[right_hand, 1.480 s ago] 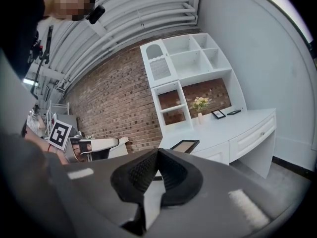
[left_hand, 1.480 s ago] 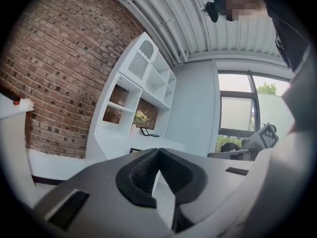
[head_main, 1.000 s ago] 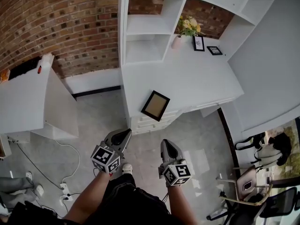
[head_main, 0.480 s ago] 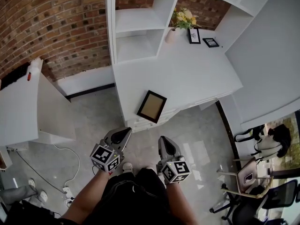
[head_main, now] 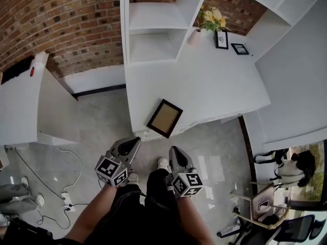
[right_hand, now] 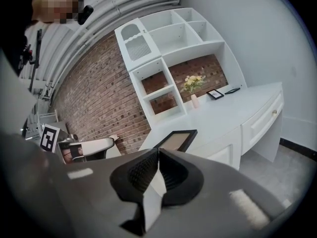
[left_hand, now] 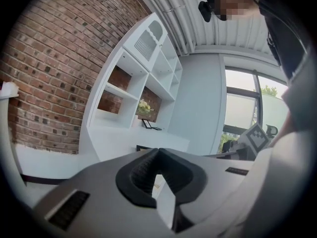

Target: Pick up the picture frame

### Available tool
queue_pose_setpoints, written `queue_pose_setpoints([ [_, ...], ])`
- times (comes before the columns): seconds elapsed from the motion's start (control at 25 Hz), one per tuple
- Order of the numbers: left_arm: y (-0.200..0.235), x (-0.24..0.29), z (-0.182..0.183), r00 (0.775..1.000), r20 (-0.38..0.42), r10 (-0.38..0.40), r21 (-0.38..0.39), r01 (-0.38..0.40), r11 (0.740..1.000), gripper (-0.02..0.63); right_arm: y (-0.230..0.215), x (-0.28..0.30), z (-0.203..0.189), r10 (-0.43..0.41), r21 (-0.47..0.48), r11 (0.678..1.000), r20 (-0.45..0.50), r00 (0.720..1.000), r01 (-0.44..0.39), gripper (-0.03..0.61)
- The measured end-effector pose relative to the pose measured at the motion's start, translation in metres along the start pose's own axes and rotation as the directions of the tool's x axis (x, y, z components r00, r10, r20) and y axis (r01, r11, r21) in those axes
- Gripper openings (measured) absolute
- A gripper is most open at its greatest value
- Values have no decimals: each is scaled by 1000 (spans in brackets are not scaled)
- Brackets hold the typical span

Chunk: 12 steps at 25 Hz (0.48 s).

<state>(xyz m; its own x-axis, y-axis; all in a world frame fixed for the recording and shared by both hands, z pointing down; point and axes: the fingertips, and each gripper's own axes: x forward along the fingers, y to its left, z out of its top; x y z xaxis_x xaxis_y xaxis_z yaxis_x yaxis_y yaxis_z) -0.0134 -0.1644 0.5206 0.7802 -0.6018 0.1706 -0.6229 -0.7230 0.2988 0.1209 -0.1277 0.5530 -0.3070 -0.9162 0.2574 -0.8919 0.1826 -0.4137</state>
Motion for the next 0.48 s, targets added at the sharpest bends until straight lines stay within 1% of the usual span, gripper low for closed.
queue_pose_setpoints([
  [0.28,5,17,-4,999,-7,50,-23,-50,998,-2,-22,26,6,34,108,994,-37,999,-30,80],
  [0.36,3,24,-6,999,-16,50,-29,-51,998,-2,-25,33,5,55,146,988,-47,997,-48,104],
  [0.48,2,28,-11,998,-30,62,-39,-63,997,-2,-28,43,1,89,223,972,-61,994,-73,119],
])
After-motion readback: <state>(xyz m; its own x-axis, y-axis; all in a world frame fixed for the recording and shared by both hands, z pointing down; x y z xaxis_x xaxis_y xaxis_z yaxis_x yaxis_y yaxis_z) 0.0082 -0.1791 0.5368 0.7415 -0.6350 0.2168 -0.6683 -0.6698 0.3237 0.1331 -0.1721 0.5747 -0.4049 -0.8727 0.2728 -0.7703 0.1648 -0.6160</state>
